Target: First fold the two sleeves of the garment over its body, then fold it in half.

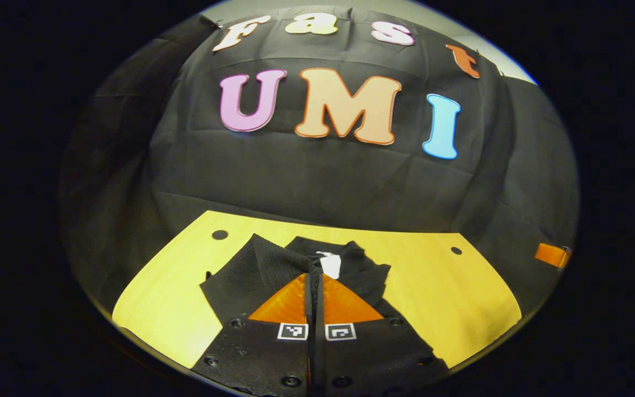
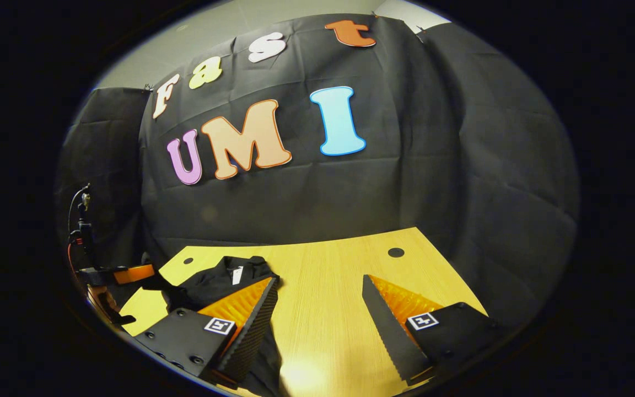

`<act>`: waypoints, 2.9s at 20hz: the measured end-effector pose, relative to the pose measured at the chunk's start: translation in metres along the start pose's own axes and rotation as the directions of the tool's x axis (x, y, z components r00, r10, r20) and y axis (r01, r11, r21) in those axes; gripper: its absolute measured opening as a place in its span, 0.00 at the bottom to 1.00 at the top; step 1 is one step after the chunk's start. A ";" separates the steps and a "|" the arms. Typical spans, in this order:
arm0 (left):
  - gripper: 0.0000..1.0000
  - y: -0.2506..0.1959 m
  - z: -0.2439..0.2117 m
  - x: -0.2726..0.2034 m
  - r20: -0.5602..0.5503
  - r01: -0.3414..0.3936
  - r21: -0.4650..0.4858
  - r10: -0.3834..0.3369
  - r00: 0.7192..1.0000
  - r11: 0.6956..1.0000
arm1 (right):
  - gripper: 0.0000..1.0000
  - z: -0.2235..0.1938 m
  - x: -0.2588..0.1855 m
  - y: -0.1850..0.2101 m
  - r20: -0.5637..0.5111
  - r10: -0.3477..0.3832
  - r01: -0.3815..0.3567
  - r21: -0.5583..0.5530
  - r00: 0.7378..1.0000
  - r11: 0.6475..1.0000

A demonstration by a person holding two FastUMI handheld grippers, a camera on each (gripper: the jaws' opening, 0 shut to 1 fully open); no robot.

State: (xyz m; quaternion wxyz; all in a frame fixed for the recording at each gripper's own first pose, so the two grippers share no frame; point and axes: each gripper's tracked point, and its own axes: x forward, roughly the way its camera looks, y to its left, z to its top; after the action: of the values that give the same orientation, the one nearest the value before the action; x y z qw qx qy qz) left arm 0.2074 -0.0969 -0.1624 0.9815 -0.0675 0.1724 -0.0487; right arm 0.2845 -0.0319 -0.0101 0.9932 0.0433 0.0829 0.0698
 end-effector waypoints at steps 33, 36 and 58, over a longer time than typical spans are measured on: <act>0.04 -0.197 -0.101 0.127 -0.252 0.267 0.120 -0.231 0.940 0.956 | 0.98 -0.026 0.011 -0.045 -0.058 -0.042 0.045 0.036 0.997 0.998; 0.24 -0.199 -0.100 0.125 -0.256 0.274 0.155 -0.230 0.939 0.949 | 0.98 -0.029 0.013 -0.043 -0.072 -0.035 0.038 0.042 0.997 0.998; 0.86 -0.084 -0.033 -0.006 0.020 0.066 0.288 -0.075 0.997 0.955 | 0.98 -0.063 -0.028 0.031 -0.056 0.066 -0.068 -0.042 0.996 0.997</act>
State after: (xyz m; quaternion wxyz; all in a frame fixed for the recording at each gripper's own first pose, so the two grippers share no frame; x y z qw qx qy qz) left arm 0.1845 -0.1831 -0.1787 0.9811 0.0687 0.1459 -0.1069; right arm 0.2423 -0.0006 -0.0643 0.9883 0.0223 0.1071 0.1059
